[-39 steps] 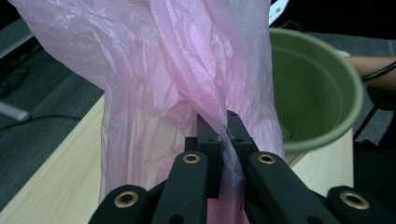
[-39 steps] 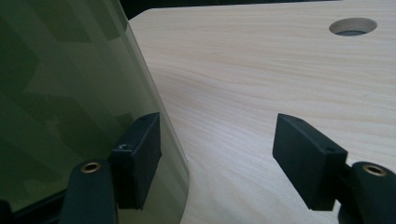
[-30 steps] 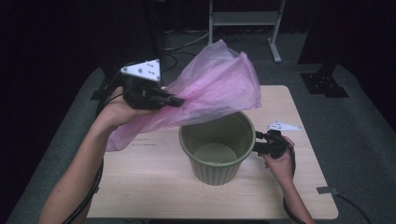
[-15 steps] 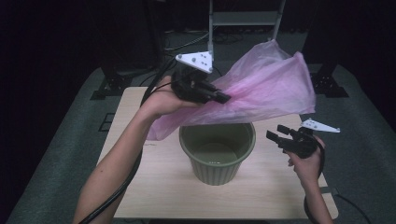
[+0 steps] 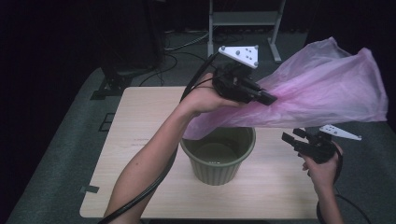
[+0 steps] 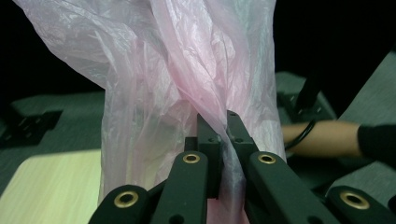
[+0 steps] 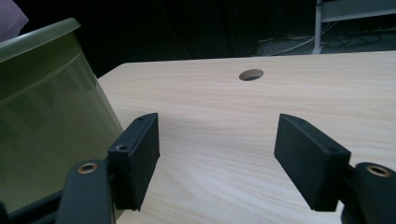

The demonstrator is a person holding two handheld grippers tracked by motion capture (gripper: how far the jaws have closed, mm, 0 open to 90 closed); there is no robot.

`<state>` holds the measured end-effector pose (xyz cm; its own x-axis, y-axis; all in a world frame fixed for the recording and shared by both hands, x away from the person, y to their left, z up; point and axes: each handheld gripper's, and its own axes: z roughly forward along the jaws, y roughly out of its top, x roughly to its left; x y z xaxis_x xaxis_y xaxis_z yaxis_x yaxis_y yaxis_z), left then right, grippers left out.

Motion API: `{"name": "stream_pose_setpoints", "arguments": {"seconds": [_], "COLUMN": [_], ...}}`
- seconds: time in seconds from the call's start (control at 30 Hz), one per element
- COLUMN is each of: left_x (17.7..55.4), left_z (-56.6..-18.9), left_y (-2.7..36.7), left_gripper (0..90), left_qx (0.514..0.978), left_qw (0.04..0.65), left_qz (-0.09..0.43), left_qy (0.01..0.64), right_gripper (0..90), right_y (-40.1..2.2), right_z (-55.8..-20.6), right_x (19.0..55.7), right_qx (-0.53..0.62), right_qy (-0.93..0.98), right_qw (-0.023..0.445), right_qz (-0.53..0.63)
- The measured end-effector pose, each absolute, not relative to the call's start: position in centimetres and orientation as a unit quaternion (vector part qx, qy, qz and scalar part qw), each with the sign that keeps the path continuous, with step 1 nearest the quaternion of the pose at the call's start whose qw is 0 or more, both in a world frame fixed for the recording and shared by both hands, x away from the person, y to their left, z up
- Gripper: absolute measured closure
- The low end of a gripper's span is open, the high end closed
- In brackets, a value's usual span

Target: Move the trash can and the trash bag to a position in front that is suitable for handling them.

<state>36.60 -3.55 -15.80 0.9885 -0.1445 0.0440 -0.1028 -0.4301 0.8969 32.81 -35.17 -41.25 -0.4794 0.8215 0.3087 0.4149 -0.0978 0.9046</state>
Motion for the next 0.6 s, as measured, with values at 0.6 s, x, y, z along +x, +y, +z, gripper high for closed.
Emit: {"name": "stream_pose_setpoints", "arguments": {"seconds": [0.6], "left_x": [38.5], "left_z": [-24.3], "left_y": [-1.1], "left_gripper": [79.1], "left_qx": [0.818], "left_qw": [0.572], "left_qz": [-0.053], "left_qy": [-0.023], "right_gripper": [30.0], "right_y": [-35.5], "right_z": [-39.2], "right_x": [32.7], "right_qx": [0.464], "right_qy": [0.646], "right_qw": [0.196], "right_qz": [0.574]}}
